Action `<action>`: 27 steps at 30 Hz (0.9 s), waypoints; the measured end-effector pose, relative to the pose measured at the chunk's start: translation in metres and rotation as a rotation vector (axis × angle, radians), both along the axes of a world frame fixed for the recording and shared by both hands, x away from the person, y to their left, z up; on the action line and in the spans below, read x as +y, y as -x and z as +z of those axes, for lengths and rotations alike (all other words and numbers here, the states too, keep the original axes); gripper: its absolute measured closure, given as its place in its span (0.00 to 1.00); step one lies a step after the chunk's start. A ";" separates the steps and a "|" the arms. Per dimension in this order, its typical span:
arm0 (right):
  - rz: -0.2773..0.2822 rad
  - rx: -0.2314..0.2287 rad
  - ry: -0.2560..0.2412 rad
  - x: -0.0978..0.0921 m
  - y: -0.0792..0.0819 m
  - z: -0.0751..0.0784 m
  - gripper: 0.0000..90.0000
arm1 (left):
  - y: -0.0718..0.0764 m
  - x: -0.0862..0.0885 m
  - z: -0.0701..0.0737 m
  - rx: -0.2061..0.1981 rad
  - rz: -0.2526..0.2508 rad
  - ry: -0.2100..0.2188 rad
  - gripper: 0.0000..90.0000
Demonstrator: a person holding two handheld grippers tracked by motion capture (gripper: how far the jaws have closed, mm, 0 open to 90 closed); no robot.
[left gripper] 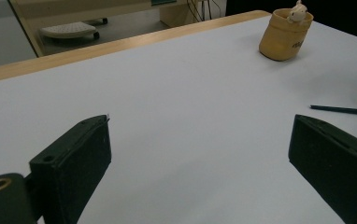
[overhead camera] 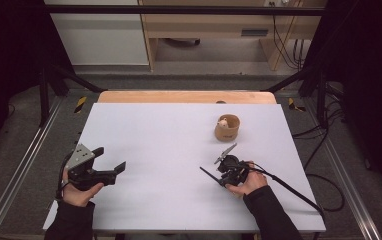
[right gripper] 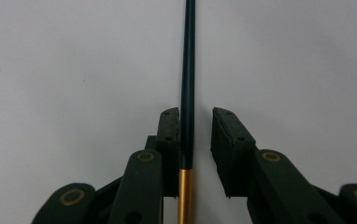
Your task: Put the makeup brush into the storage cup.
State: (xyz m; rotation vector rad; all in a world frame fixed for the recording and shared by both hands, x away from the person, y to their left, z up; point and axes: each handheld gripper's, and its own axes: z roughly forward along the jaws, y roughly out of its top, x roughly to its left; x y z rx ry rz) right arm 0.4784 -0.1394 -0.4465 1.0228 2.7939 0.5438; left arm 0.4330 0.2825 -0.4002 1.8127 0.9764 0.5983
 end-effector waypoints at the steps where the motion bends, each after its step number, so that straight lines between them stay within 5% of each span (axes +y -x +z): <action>1: 0.003 0.002 0.001 0.000 0.000 -0.001 0.83 | 0.000 0.000 0.000 0.000 -0.002 -0.003 0.06; 27: -0.009 0.015 0.031 0.004 0.003 -0.003 0.93 | 0.000 -0.002 -0.001 0.002 -0.005 -0.010 0.06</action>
